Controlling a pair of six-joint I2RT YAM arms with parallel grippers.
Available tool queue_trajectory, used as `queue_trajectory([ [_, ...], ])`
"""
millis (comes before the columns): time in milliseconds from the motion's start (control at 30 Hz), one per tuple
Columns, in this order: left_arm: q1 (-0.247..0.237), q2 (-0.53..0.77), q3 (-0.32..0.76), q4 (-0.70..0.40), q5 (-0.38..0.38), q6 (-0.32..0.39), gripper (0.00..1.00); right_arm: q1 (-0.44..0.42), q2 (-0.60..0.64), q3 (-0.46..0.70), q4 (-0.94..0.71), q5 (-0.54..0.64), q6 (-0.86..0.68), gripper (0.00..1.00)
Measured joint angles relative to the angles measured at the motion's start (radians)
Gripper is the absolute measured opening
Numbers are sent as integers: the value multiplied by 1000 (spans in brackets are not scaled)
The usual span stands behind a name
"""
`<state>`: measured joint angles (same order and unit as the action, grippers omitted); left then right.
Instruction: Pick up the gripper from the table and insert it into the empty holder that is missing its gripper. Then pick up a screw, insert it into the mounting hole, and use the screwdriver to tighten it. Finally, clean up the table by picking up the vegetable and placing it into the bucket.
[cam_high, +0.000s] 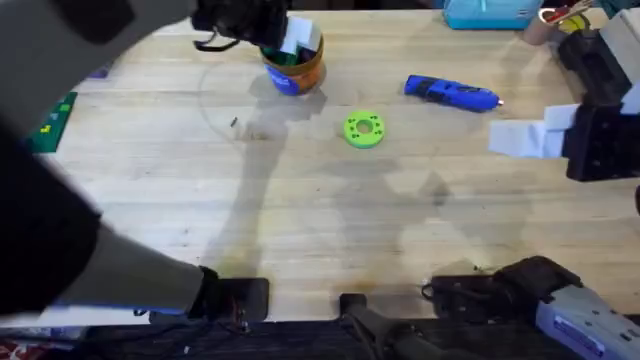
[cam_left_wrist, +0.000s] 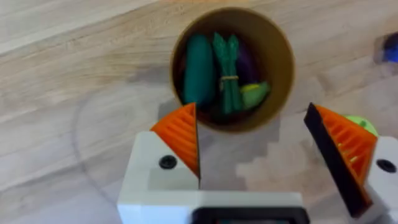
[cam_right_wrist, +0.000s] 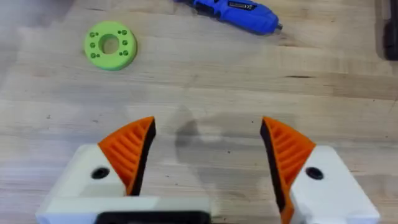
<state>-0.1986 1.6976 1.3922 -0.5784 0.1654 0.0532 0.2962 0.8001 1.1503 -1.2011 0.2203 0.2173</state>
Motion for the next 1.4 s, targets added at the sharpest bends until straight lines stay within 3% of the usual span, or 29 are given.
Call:
queue_trajectory([
  [300, 0, -267, 6, -353, -46, 0, 986, 0, 0, 0, 0, 0, 0, 992],
  [400, 0, -330, 7, -497, -59, 1, 986, 0, 0, 0, 0, 0, 0, 992],
  [533, 0, -374, -7, -599, -65, 0, 986, 0, 0, 0, 0, 1, 0, 992],
  [800, 0, -397, -202, -551, -66, -9, 988, 0, 0, 0, 0, 1, 0, 992],
  [1400, 0, -396, -206, -548, -66, -9, 988, 0, 0, 0, 0, 1, 0, 992],
])
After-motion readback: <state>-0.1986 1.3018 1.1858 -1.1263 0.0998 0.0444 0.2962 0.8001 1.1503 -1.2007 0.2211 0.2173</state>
